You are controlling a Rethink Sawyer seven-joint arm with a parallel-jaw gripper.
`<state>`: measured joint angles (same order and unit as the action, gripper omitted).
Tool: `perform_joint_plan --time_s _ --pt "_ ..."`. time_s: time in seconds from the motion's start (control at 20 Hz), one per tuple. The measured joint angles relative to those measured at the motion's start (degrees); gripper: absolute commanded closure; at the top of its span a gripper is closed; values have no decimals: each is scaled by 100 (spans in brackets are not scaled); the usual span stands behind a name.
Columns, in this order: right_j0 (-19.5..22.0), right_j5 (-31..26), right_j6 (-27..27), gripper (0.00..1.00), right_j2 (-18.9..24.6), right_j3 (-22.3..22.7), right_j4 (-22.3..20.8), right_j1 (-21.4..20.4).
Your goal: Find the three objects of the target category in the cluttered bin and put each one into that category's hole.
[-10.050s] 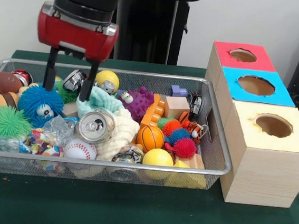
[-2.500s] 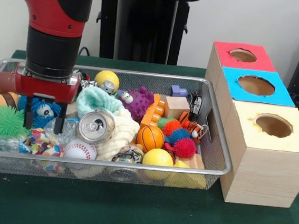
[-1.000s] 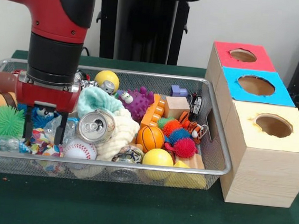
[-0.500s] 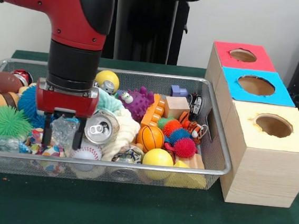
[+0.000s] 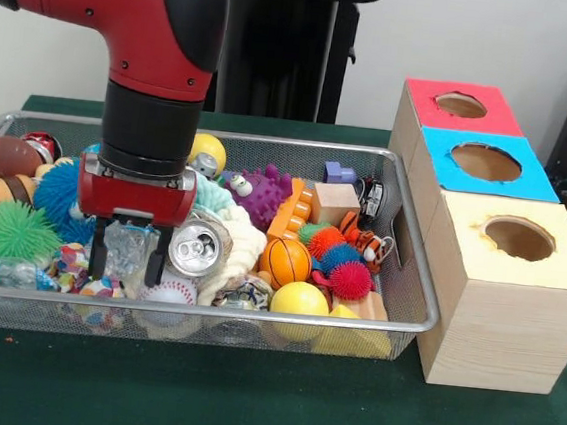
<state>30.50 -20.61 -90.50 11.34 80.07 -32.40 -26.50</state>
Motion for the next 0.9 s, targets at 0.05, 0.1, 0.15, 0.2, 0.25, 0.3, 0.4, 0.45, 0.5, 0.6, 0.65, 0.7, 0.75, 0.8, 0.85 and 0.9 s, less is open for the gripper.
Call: perform_joint_plan --time_s 0.05,0.1,0.15,0.2,0.25,0.3,0.4,0.45,0.5,0.6,0.65,0.7,0.75,0.8,0.85,0.9 --pt "-13 11 0 0 -22 -8 0 4" --pt "-26 22 0 0 -44 -17 0 8" --pt "-46 39 0 0 -79 -27 0 12" --pt "-66 56 0 0 -113 -37 0 16" --pt "-80 64 0 0 -139 -44 0 20" --pt "-90 69 0 0 -161 -51 0 23" --pt "-101 69 0 0 -198 -67 0 32" --pt "-98 69 0 0 -207 -76 0 38" --pt "-96 69 0 0 -210 -82 0 41" --pt "-95 69 0 0 -211 -98 0 51" --pt "-95 67 0 0 -212 -109 0 59" --pt "-95 68 0 0 -213 -115 0 65" --pt "-94 69 0 0 -214 -121 1 70" --pt "-94 70 0 0 -215 -127 1 76" --pt "-94 78 0 0 -221 -139 1 90" --pt "-95 83 0 0 -227 -150 1 104"
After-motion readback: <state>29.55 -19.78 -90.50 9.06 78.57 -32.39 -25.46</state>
